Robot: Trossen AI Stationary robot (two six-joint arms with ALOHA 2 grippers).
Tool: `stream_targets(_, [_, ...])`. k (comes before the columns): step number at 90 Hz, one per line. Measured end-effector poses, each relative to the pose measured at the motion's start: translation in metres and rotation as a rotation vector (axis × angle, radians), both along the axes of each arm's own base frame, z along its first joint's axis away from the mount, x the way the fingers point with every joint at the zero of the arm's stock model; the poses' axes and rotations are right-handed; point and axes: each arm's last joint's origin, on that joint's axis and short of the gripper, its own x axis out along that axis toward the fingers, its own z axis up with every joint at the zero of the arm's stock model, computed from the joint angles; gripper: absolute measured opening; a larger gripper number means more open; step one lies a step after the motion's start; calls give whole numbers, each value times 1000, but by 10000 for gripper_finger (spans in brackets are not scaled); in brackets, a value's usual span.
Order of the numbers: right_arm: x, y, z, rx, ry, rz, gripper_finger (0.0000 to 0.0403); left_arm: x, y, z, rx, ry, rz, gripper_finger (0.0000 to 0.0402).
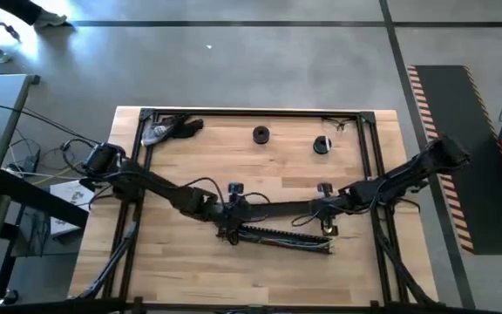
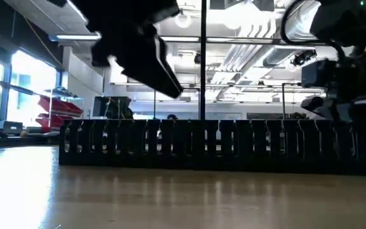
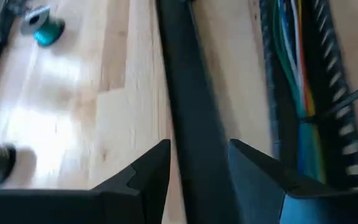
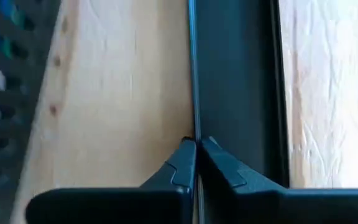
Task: Ziptie cables
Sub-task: Close the black cable duct
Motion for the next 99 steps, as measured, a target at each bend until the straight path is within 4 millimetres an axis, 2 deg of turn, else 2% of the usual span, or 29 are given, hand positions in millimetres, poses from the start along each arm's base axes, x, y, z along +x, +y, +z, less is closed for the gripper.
stream_targets(13, [1, -6, 10, 106, -25, -61, 0, 13, 5, -17, 64, -9, -26, 162])
stream_targets(32, [2, -17, 20, 203, -64, -96, 0, 23, 24, -41, 74, 34, 32, 183])
stream_targets(54, [2, -29, 26, 255, -90, -119, 0, 24, 39, -49, 7, 88, 68, 180])
stream_targets(68, [2, -31, 29, 256, -107, -113, 0, 22, 46, -51, -21, 121, 121, 134])
stream_targets(86, [1, -31, 29, 250, -107, -92, 0, 20, 51, -52, -39, 138, 146, 20])
stream_targets(99, [0, -31, 29, 223, -105, -72, 0, 22, 50, -44, -74, 175, 129, 10])
